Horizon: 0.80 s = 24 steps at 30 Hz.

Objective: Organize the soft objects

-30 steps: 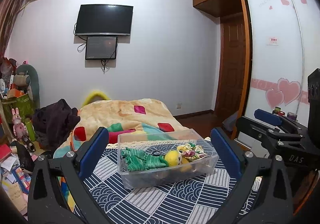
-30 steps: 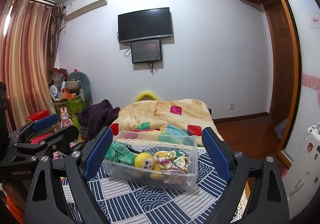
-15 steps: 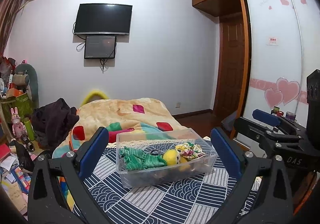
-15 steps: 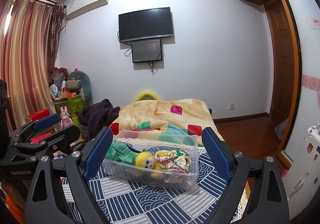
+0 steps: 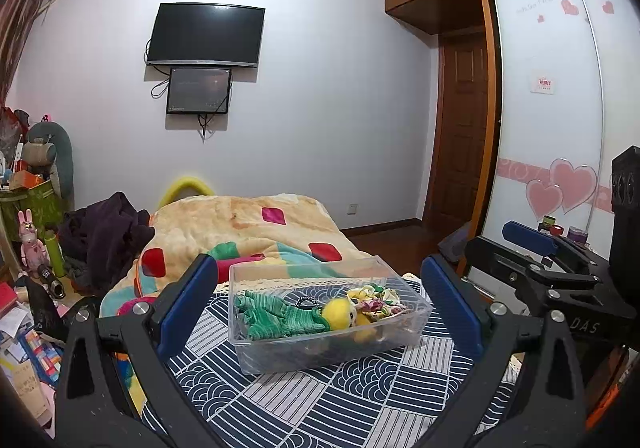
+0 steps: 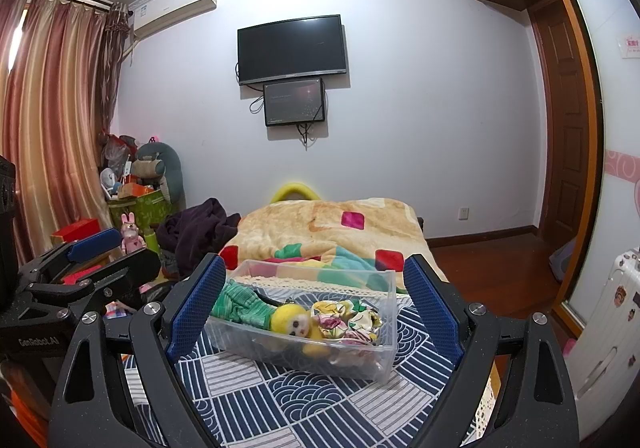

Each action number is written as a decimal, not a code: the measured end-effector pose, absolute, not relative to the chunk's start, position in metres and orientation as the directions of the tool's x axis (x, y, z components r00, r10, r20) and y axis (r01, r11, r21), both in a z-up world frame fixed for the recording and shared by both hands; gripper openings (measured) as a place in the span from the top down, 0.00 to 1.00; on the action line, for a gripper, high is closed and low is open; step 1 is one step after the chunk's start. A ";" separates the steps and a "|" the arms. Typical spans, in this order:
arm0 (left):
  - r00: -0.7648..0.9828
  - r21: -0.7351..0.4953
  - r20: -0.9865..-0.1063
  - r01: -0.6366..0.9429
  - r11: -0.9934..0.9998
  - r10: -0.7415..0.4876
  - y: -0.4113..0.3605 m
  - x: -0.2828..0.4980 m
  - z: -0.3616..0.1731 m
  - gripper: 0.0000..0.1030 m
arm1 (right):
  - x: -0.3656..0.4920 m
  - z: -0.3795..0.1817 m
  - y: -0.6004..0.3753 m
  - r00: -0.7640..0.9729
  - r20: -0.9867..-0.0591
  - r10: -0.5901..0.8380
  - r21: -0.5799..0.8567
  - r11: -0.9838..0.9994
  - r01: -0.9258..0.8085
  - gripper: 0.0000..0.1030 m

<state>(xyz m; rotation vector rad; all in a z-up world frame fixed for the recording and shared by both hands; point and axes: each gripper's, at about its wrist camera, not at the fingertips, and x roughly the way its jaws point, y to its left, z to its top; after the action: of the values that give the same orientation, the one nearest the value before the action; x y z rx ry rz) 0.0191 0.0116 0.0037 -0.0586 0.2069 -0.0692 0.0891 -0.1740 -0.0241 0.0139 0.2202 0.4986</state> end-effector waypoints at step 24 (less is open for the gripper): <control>0.972 -0.077 -0.218 0.076 0.994 -0.091 0.011 0.020 0.002 0.00 | 0.088 -0.023 -0.176 0.869 -0.191 0.457 0.061 0.889 -0.455 0.00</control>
<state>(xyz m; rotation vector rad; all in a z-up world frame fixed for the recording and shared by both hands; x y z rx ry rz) 0.0199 0.0115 0.0022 -0.0679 0.2233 -0.0842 0.0877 -0.1762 -0.0233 0.0139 0.2029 0.4772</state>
